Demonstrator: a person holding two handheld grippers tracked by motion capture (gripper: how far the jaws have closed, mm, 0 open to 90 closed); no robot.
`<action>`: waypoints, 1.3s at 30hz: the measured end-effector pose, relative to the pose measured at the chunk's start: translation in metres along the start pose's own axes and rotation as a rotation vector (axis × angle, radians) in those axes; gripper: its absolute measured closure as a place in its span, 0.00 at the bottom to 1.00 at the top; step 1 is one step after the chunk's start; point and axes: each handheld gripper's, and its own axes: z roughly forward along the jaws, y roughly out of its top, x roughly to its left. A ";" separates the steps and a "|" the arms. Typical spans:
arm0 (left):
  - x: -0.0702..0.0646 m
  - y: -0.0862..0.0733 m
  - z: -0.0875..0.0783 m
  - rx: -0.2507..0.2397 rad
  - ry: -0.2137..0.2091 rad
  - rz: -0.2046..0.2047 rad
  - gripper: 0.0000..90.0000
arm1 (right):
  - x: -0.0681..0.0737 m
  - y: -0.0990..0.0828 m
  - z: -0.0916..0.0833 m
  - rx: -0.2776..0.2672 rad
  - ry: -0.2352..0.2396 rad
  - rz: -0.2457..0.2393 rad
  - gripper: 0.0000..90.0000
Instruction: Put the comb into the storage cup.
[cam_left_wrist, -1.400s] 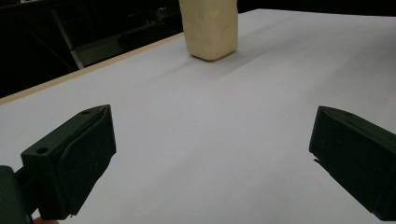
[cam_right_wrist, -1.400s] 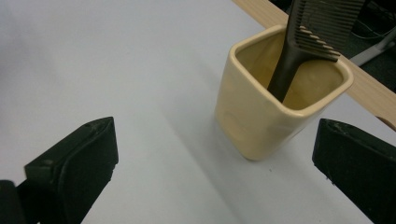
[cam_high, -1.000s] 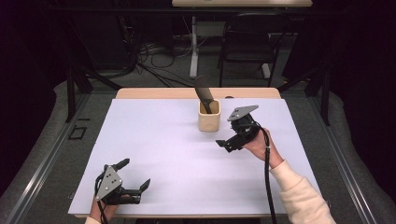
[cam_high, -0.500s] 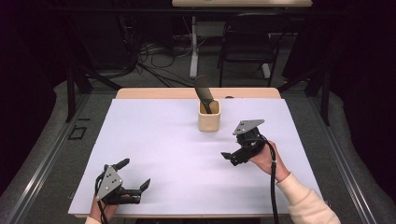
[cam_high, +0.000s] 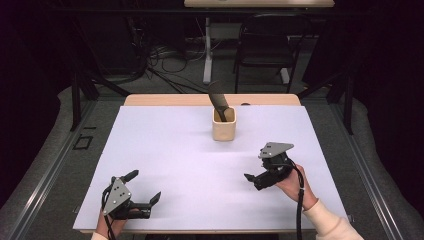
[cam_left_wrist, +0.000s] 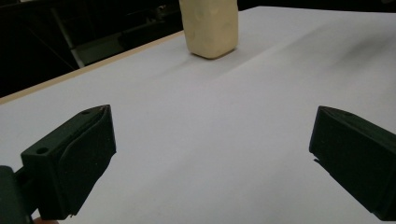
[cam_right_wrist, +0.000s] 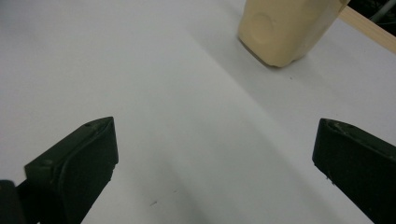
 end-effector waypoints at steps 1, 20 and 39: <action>0.000 0.000 0.000 0.001 -0.001 0.001 0.00 | 0.001 -0.002 -0.001 0.001 -0.003 0.002 0.00; 0.000 0.000 0.000 0.002 0.000 0.001 0.00 | 0.015 -0.037 -0.009 -0.028 -0.026 0.001 0.00; 0.000 -0.001 0.000 0.007 -0.002 0.004 0.00 | 0.029 -0.059 -0.023 -0.069 -0.053 0.002 0.00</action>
